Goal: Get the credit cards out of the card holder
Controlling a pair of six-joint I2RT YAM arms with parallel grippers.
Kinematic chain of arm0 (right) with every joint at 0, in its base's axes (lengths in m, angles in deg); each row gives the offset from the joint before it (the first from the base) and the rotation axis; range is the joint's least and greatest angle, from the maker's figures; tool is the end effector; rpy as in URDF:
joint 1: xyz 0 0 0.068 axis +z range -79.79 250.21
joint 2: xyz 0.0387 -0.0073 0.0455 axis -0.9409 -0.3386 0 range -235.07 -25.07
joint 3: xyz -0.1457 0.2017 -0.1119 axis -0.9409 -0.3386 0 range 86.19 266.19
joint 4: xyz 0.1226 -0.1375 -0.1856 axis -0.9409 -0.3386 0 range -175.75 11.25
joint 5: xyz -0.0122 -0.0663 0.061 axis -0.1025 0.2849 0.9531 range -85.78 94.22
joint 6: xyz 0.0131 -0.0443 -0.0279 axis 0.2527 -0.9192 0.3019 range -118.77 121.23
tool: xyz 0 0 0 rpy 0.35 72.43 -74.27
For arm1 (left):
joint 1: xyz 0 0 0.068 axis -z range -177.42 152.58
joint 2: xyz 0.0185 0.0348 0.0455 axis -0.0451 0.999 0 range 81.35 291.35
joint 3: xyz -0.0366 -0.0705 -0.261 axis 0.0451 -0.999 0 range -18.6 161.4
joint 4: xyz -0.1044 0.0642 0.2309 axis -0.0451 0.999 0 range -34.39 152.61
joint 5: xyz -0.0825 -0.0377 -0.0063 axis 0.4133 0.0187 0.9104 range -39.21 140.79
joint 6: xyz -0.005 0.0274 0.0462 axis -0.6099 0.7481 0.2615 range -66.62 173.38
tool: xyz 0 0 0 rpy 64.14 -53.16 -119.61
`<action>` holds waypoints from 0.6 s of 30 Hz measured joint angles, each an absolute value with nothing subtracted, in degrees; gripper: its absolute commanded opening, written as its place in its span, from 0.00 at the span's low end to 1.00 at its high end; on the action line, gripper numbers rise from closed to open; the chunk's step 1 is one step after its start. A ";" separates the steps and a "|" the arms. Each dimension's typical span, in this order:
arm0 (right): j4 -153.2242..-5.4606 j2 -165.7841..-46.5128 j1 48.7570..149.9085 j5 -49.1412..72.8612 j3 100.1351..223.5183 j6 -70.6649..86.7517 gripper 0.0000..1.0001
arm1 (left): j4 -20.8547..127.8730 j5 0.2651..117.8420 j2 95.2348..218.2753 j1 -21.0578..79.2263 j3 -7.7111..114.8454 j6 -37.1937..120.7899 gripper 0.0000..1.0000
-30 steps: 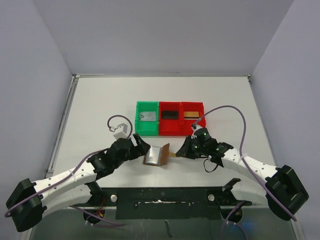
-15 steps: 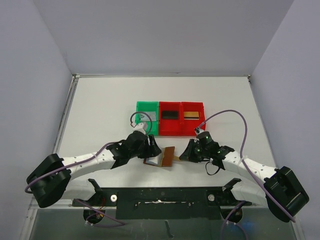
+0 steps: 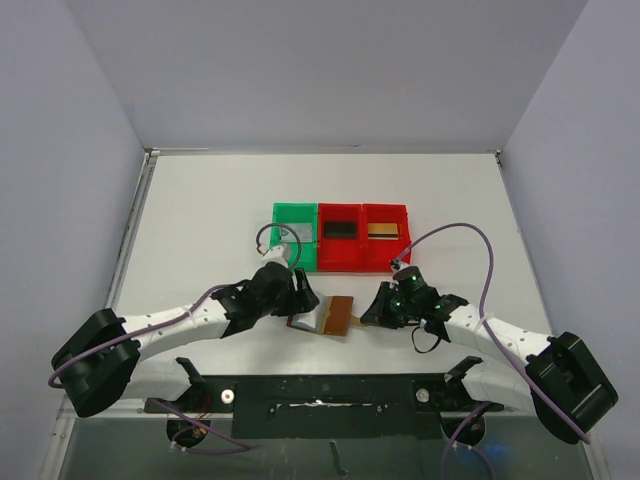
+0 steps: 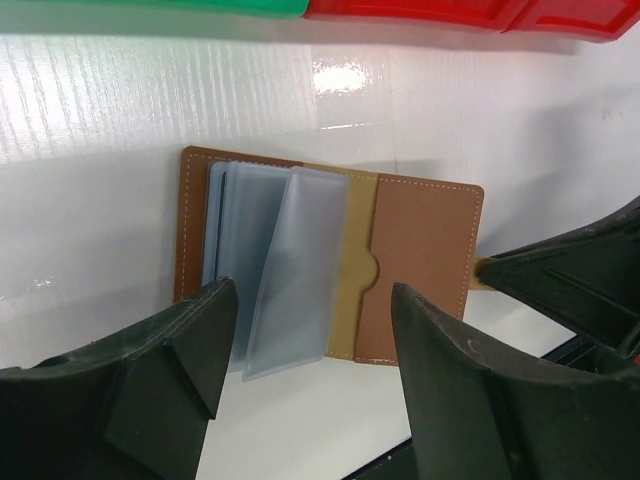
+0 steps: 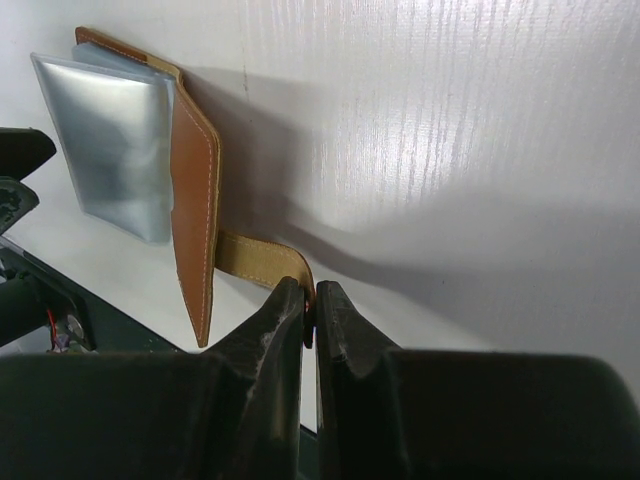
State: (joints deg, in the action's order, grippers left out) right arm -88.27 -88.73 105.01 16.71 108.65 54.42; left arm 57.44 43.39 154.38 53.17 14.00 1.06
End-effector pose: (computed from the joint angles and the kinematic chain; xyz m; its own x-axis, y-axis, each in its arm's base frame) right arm 0.1562 0.1179 0.1496 -0.9171 0.3145 -0.2451 0.1078 0.7873 0.6070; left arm 0.1619 -0.1897 0.1793 -0.8194 -0.2391 -0.5209 0.0933 0.8411 -0.5328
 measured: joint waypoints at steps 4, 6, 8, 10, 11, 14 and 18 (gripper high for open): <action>-87.94 -89.62 105.01 16.71 108.65 54.48 0.04 | 57.46 43.18 153.95 53.17 14.00 1.15 0.57; -87.89 -90.02 105.01 16.71 108.65 54.61 0.04 | 57.22 44.12 154.67 53.17 14.02 1.39 0.56; -87.78 -90.23 105.01 16.71 108.65 54.64 0.04 | 56.00 46.17 156.53 53.17 14.02 1.78 0.54; -87.78 -90.39 105.01 16.71 108.65 54.66 0.04 | 55.43 48.14 159.02 53.17 14.43 2.09 0.50; -87.78 -90.43 105.01 16.69 108.65 54.64 0.04 | 55.36 48.92 160.55 53.19 15.07 2.13 0.49; -87.83 -90.43 105.01 16.64 108.65 54.66 0.04 | 54.38 50.65 162.25 53.35 16.71 2.22 0.48; -87.83 -90.43 104.99 16.43 108.65 54.79 0.05 | 51.56 53.73 162.25 53.54 16.71 2.20 0.48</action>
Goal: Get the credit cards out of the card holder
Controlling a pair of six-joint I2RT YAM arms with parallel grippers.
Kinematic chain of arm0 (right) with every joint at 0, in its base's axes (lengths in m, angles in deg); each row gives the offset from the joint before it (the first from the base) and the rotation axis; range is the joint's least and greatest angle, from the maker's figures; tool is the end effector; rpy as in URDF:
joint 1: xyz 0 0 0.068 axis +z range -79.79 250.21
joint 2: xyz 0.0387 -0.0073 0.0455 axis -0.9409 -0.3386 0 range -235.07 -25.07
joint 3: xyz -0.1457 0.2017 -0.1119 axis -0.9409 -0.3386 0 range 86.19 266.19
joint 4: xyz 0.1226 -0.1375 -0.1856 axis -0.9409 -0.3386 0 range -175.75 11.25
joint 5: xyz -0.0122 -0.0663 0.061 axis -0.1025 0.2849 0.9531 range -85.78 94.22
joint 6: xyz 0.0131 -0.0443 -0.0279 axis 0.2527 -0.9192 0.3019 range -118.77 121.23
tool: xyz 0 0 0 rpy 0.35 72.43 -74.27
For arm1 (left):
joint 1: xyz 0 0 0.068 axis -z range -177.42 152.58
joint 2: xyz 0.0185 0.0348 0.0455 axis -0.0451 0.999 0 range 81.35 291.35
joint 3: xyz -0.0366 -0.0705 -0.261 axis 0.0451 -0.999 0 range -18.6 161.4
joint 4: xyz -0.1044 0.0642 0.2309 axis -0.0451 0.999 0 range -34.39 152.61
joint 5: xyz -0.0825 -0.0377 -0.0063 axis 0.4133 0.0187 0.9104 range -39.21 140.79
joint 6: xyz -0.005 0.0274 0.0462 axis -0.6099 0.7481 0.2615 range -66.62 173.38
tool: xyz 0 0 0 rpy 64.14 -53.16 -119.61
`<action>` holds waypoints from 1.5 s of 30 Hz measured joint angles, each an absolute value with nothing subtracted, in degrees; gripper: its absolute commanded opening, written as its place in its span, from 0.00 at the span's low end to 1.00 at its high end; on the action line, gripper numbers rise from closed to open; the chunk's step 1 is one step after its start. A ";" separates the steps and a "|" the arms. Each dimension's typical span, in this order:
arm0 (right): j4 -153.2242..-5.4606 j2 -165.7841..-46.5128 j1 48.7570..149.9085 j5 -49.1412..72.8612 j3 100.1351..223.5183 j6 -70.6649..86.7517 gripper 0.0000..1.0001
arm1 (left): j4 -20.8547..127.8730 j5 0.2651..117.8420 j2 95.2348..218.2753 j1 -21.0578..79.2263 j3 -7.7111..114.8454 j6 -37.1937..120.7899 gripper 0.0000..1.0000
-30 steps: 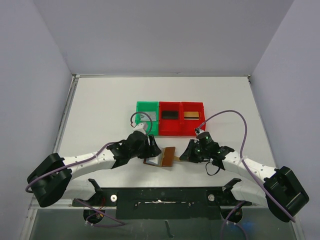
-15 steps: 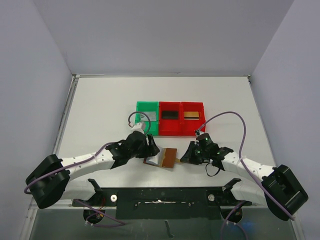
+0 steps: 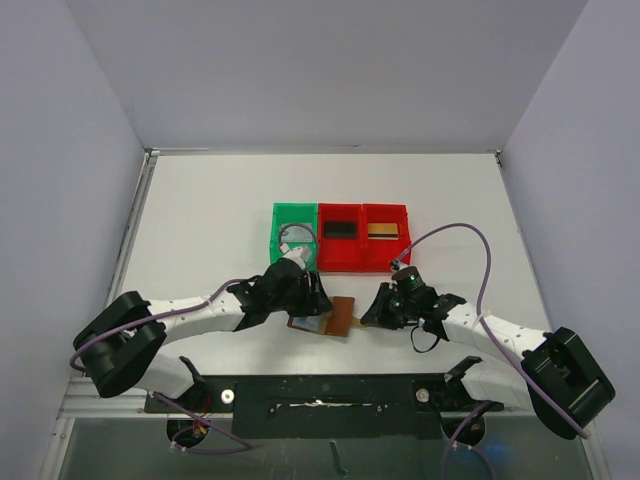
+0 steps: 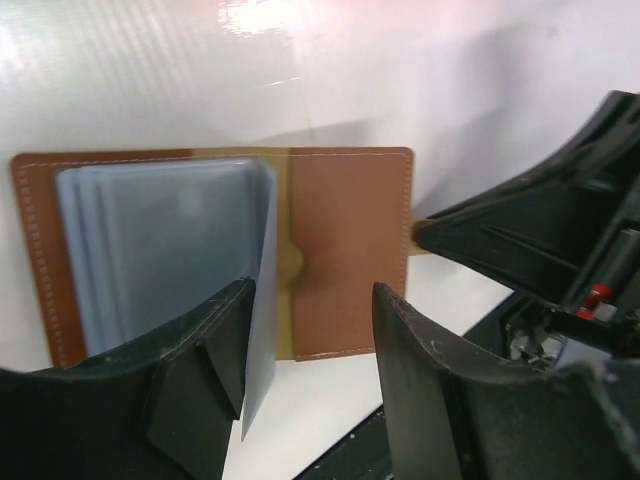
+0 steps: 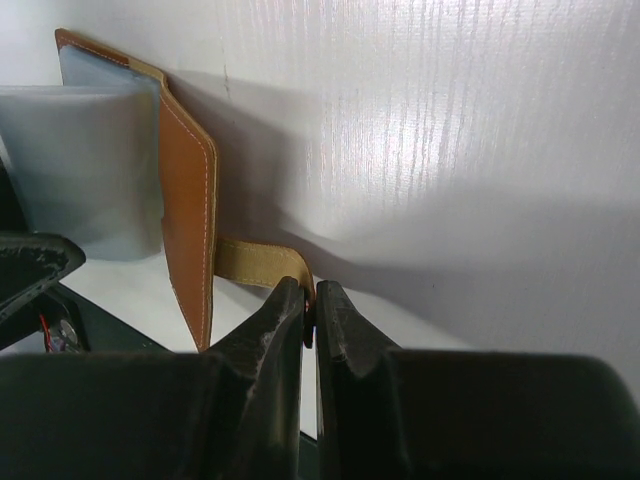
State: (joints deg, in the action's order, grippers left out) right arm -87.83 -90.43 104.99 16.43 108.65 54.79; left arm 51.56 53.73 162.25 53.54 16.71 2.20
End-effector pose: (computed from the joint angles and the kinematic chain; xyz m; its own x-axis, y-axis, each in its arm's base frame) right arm 0.1577 0.1186 0.1448 -0.9190 0.3190 -0.2316 0.1259 0.7943 0.5943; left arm 0.1716 -0.2144 0.1686 -0.8850 -0.1441 -0.4427 0.1759 0.7769 -0.6045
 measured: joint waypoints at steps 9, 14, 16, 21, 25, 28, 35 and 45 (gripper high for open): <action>-87.81 -90.47 104.99 16.23 108.65 55.12 0.10 | 43.30 63.28 167.41 53.70 16.93 1.63 0.44; -88.86 -88.90 104.75 14.48 108.65 55.77 0.29 | 38.58 68.44 171.56 54.42 16.93 0.25 0.36; -90.12 -86.80 104.69 13.02 108.80 56.10 0.37 | 36.56 69.93 172.83 54.86 16.93 -0.29 0.34; -95.22 -83.15 104.66 9.72 113.09 55.36 0.41 | 35.73 70.56 174.73 56.04 16.93 -0.51 0.32; -95.57 -82.34 104.69 9.39 117.39 54.70 0.29 | 36.11 70.26 174.91 56.67 16.93 -0.36 0.32; -93.40 -84.11 104.75 10.98 118.73 54.51 0.21 | 36.61 69.40 174.89 57.09 16.93 -0.03 0.32; -89.75 -97.64 108.53 11.71 122.62 54.94 0.14 | 39.27 66.82 172.42 57.41 16.90 0.67 0.32; -91.02 -113.16 114.39 6.28 128.72 56.56 0.24 | 47.97 57.23 157.05 57.30 14.41 1.70 0.38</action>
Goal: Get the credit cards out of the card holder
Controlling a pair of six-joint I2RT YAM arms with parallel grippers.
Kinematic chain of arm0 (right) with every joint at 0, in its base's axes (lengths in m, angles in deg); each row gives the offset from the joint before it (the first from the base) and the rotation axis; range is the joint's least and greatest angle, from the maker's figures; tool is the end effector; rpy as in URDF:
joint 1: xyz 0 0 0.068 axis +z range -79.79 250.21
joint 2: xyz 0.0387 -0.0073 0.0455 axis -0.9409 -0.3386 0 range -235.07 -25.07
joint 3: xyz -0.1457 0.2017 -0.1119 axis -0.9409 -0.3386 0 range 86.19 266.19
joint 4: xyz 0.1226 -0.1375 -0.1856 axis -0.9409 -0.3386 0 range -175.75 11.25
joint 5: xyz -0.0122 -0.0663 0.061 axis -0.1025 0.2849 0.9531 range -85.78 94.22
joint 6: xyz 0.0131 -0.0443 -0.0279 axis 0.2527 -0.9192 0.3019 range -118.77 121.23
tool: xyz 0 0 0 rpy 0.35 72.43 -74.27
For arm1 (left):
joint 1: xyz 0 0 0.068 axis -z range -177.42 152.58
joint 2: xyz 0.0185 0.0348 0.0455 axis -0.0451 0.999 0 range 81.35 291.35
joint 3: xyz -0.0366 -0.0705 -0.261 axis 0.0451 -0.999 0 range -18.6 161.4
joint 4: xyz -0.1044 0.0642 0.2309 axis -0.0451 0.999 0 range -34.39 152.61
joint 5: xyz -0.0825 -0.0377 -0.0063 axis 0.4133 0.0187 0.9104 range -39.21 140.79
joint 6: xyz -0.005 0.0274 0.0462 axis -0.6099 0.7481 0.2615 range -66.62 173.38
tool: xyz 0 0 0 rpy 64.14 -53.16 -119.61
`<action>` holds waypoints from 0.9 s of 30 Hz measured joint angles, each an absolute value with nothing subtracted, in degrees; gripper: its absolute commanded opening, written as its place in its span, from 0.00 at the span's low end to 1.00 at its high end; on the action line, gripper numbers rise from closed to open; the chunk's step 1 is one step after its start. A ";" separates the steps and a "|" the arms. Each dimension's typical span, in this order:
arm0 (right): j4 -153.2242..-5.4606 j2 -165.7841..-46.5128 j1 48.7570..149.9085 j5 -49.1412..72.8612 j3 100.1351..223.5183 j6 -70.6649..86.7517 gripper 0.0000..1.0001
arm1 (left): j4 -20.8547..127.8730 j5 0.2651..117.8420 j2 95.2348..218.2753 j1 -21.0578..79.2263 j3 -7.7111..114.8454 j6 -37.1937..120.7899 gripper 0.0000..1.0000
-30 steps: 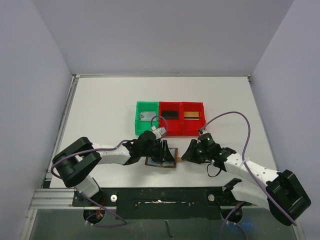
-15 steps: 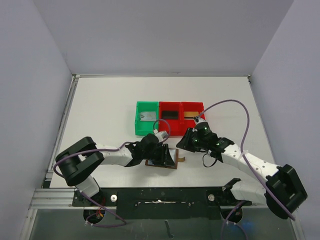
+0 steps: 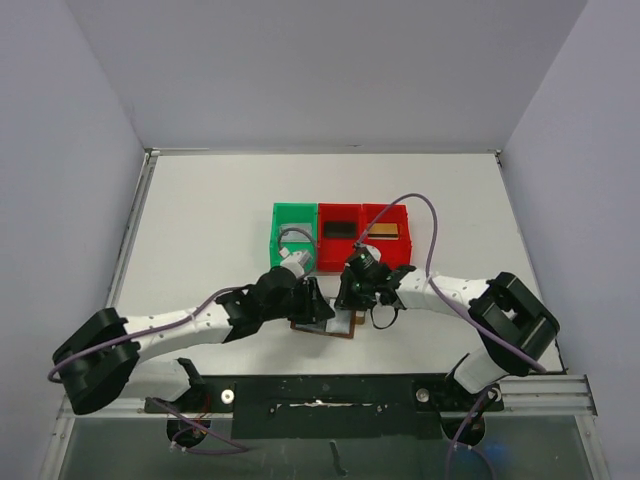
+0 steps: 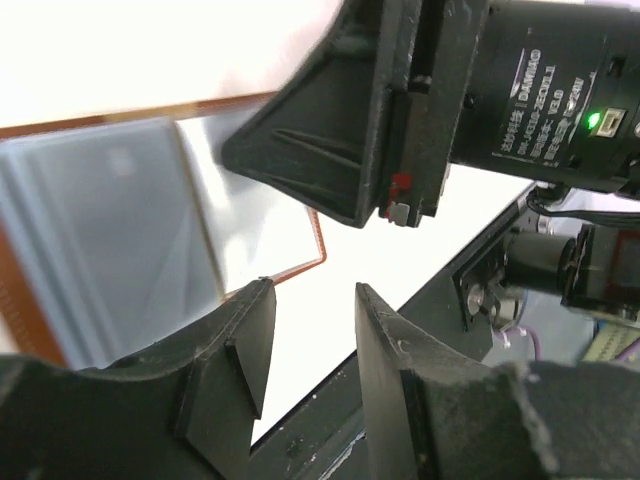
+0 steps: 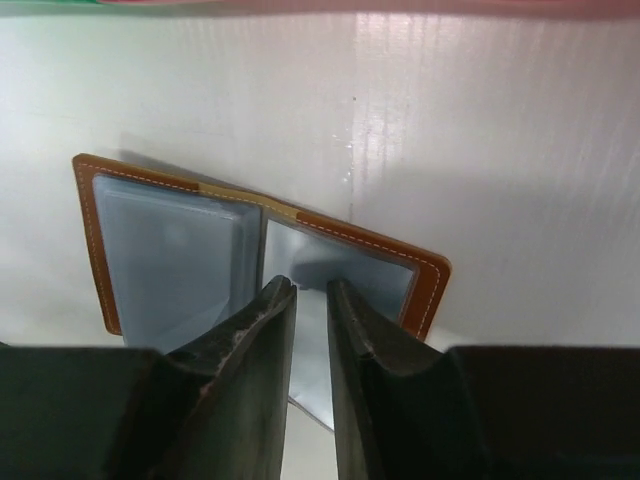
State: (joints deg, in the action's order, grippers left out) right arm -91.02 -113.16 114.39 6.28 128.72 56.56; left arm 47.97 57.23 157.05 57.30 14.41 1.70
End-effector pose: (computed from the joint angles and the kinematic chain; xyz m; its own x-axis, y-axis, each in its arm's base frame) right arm 0.2027 0.1987 0.1516 -0.9295 0.2428 -0.2777 0.0953 0.8854 0.4550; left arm 0.1499 -0.2187 0.1846 -0.8837 -0.1009 -0.4570 0.2755 0.6772 -0.6822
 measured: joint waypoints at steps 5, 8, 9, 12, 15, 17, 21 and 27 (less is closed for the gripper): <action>-92.79 -113.60 116.14 3.95 130.62 56.08 0.38 | 56.15 49.86 147.04 54.09 12.03 0.58 0.39; -94.39 -114.71 117.30 2.66 132.74 55.71 0.47 | 60.54 47.22 142.65 49.28 9.63 -0.75 0.39; -95.02 -115.33 117.78 2.24 133.85 55.62 0.50 | 61.74 46.78 141.42 47.69 8.71 -1.28 0.39; -95.89 -117.45 118.96 1.32 137.11 55.44 0.61 | 64.13 46.72 138.43 43.51 6.09 -2.30 0.40; -96.83 -119.41 120.12 0.36 139.77 55.25 0.69 | 66.38 46.83 135.96 40.76 4.25 -3.33 0.40; -97.62 -120.18 120.86 -0.27 141.04 55.25 0.74 | 67.71 46.89 134.58 39.84 3.92 -3.59 0.40; -100.18 -122.34 122.19 -1.80 144.30 55.05 0.80 | 68.69 46.93 132.77 39.21 3.88 -3.99 0.40; -104.61 -127.26 124.36 -4.56 150.51 54.59 0.81 | 69.22 46.98 132.51 38.83 3.86 -4.44 0.40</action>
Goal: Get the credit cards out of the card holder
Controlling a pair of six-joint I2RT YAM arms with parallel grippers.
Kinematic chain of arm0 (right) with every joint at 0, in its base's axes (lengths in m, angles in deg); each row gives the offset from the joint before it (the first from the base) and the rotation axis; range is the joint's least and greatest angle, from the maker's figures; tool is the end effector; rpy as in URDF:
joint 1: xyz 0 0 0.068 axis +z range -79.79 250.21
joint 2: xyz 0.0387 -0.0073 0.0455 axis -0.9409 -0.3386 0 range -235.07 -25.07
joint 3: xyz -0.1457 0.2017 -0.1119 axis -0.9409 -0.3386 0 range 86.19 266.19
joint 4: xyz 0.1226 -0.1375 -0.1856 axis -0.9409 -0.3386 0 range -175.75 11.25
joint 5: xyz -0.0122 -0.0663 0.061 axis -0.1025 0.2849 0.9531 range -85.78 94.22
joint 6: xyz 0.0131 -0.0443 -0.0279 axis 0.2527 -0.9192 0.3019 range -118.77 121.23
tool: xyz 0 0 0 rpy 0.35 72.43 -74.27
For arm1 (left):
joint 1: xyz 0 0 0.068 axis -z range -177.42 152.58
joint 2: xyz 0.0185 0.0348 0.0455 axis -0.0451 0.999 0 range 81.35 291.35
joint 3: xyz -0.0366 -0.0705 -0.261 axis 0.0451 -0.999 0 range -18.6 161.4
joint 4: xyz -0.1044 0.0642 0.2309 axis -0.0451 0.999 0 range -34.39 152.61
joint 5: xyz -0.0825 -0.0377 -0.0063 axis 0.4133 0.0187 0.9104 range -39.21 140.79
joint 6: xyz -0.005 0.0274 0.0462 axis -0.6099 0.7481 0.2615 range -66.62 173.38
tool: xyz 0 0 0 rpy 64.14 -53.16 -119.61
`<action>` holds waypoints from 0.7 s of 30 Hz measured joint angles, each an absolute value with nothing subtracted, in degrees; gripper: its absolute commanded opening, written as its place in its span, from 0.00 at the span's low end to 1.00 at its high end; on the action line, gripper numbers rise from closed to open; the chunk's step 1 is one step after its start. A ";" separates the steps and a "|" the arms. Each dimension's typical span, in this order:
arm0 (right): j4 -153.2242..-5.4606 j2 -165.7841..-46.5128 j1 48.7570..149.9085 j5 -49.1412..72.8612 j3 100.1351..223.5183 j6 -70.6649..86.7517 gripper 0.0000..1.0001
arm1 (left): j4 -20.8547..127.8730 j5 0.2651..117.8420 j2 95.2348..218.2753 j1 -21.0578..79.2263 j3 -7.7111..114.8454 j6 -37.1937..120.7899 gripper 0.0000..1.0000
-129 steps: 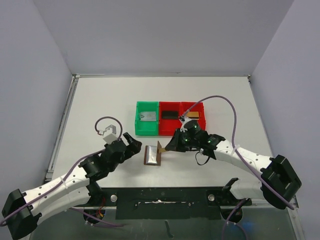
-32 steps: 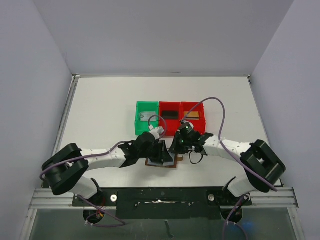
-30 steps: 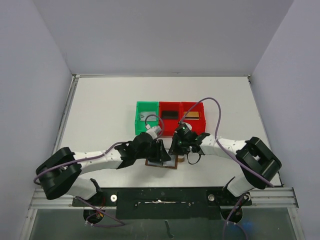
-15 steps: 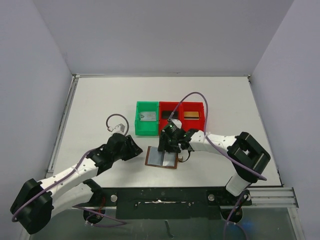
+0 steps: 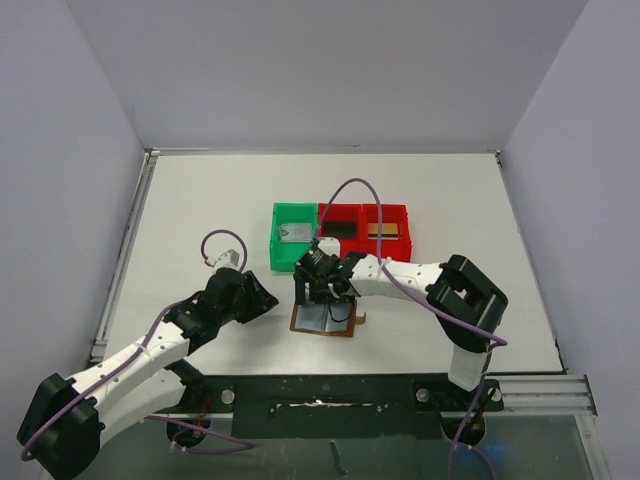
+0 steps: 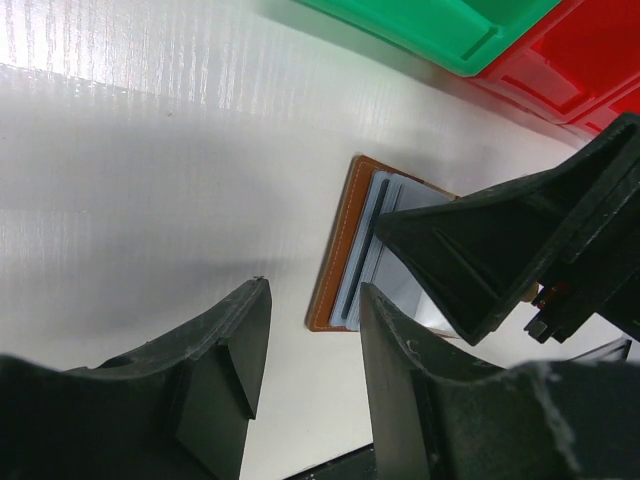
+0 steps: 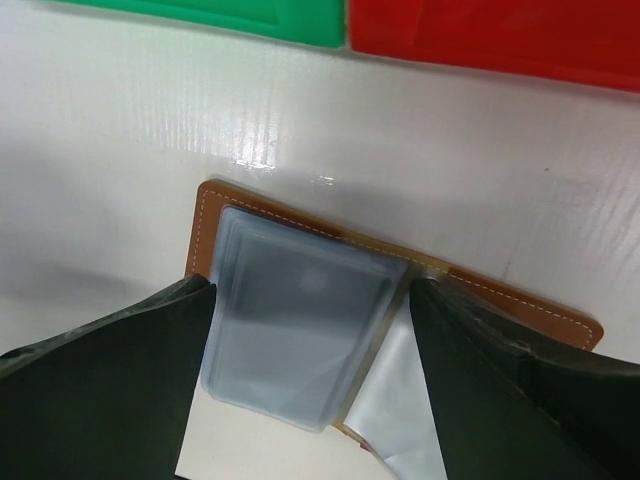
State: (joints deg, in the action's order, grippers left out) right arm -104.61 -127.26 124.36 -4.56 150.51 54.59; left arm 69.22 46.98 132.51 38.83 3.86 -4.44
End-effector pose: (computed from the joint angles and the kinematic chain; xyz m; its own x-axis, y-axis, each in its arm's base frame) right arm 0.2119 0.2839 0.1706 -0.9245 0.0745 -0.3738 -0.0330 0.9614 0.2733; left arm 0.1459 -0.1040 0.1804 -0.7549 -0.4938 -0.4317 -0.1665 0.7809 -0.6021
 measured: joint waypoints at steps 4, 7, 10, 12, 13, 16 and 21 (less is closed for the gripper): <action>-107.63 -129.88 126.06 -7.11 153.59 54.31 0.77 | 69.26 47.09 132.68 38.75 3.86 -4.49 0.40; -108.48 -129.97 126.63 -8.23 153.81 54.33 0.71 | 69.39 47.44 133.10 38.59 3.81 -4.49 0.40; -107.98 -129.82 126.94 -8.21 153.35 53.85 0.68 | 69.44 47.77 133.36 38.48 3.81 -4.49 0.40; -106.71 -129.05 126.91 -7.73 152.08 52.95 0.67 | 69.37 48.14 133.42 38.48 3.81 -4.47 0.41; -105.73 -128.46 126.87 -7.29 151.14 52.52 0.67 | 69.33 48.31 133.47 38.48 3.81 -4.47 0.41; -103.22 -126.52 126.80 -4.88 148.45 51.34 0.71 | 68.98 49.14 133.88 38.48 3.81 -4.42 0.41; -100.31 -125.29 126.48 -2.15 146.46 50.46 0.72 | 68.04 50.80 134.78 38.48 3.81 -4.29 0.41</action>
State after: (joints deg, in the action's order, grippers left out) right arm -100.31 -125.29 126.48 -2.15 146.46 50.46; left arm 68.04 50.80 134.78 38.48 3.81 -4.29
